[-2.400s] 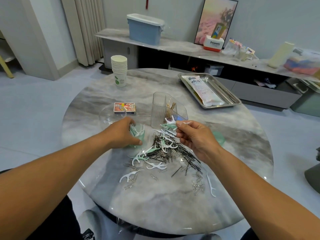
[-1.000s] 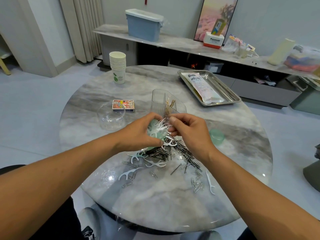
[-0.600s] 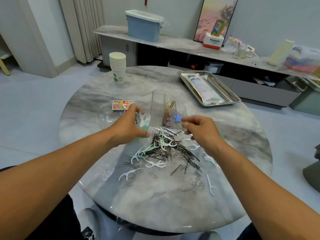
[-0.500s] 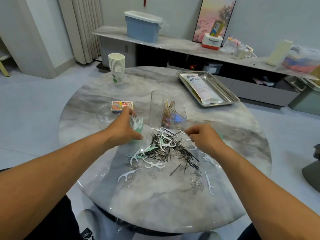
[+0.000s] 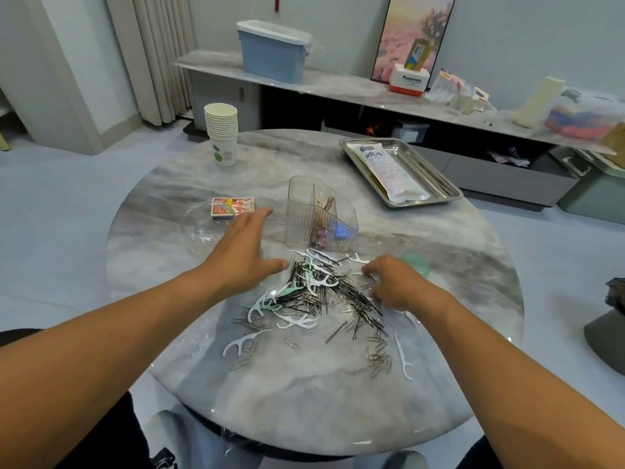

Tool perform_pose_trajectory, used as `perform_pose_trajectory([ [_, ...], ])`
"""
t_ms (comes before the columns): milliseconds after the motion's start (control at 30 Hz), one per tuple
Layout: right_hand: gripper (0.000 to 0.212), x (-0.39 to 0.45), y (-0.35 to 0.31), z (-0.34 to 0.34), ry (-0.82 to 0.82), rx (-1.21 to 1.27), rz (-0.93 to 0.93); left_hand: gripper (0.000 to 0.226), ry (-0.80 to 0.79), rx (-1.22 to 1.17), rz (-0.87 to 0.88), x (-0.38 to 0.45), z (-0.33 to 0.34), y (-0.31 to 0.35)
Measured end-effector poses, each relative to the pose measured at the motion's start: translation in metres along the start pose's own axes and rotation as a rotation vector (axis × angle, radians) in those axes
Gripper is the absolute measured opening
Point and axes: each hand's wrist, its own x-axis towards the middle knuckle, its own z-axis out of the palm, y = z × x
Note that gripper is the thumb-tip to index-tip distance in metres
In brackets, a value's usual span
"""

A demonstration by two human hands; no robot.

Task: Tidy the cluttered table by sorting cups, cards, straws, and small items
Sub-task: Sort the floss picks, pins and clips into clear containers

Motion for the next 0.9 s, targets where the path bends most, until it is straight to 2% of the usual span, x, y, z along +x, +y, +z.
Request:
perform_pose_trajectory([
  [133,0.035,0.003,-0.004,0.002,0.073,0.104,0.014,0.077,0.053,0.17,0.174,-0.005,0.007,0.021],
  [233,0.038,0.008,-0.008,0.006,0.171,0.029,-0.034,0.064,-0.034,0.194,0.249,-0.003,0.018,0.033],
  [300,0.046,0.011,-0.01,0.008,0.166,-0.024,-0.063,0.06,-0.129,0.222,0.302,0.0,0.029,0.036],
  [500,0.063,0.016,-0.018,0.011,-0.016,-0.082,-0.137,0.082,-0.417,0.361,0.258,0.012,0.055,0.029],
  [567,0.058,0.015,-0.019,0.008,-0.038,-0.103,-0.17,0.085,-0.461,0.403,0.237,0.018,0.059,0.024],
  [633,0.041,0.013,-0.019,0.003,-0.062,-0.055,-0.188,0.087,-0.497,0.434,0.236,0.024,0.064,0.019],
  [700,0.027,0.007,-0.02,-0.005,-0.086,-0.004,-0.194,0.086,-0.497,0.452,0.266,0.027,0.067,0.016],
  [800,0.031,-0.002,-0.02,-0.017,-0.108,0.038,-0.175,0.079,-0.48,0.431,0.334,0.029,0.068,0.02],
  [900,0.037,-0.009,-0.011,-0.022,-0.085,0.071,-0.113,0.067,-0.535,0.435,0.393,0.027,0.066,0.032],
])
